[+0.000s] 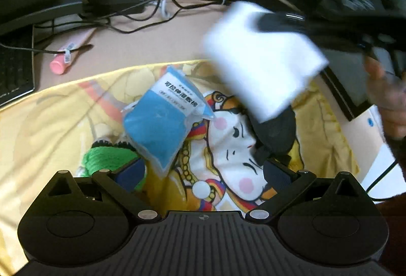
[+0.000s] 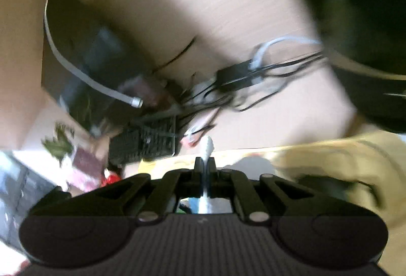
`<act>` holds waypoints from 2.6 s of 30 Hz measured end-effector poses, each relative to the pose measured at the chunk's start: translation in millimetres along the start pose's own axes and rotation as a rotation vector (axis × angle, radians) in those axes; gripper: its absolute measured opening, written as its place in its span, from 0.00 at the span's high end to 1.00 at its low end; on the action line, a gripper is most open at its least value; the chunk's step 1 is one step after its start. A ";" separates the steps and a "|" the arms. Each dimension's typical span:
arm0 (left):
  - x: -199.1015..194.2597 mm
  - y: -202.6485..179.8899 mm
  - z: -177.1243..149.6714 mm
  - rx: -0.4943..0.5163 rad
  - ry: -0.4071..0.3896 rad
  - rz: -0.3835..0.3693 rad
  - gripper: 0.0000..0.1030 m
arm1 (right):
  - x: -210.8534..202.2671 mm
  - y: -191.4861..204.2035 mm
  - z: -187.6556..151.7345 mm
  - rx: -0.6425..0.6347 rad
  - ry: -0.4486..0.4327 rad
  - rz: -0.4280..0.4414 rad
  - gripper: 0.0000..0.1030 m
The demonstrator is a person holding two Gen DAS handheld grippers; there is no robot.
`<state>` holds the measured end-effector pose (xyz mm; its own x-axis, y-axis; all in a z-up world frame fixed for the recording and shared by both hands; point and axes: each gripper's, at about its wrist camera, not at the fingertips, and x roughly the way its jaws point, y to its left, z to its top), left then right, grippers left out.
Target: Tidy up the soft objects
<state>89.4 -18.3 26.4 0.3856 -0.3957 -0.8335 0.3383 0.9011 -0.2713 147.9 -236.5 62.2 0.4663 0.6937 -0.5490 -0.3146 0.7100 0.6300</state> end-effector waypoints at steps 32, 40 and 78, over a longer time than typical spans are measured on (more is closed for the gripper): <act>84.8 15.9 86.1 0.111 0.180 0.019 0.01 | -34.0 -8.9 -3.7 -0.134 -0.063 -0.193 0.96; 62.6 -18.4 67.9 0.086 0.110 -0.013 0.31 | -51.6 -20.0 -15.9 -0.057 -0.097 -0.182 0.96; 65.8 -82.7 6.5 0.443 0.017 0.406 0.47 | -32.8 -24.4 -21.4 -0.038 0.022 -0.151 0.96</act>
<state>92.4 -120.1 -2.9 0.5462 -0.0288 -0.8372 0.4938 0.8183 0.2941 122.6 -274.0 53.2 0.4929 0.5807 -0.6480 -0.2731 0.8103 0.5185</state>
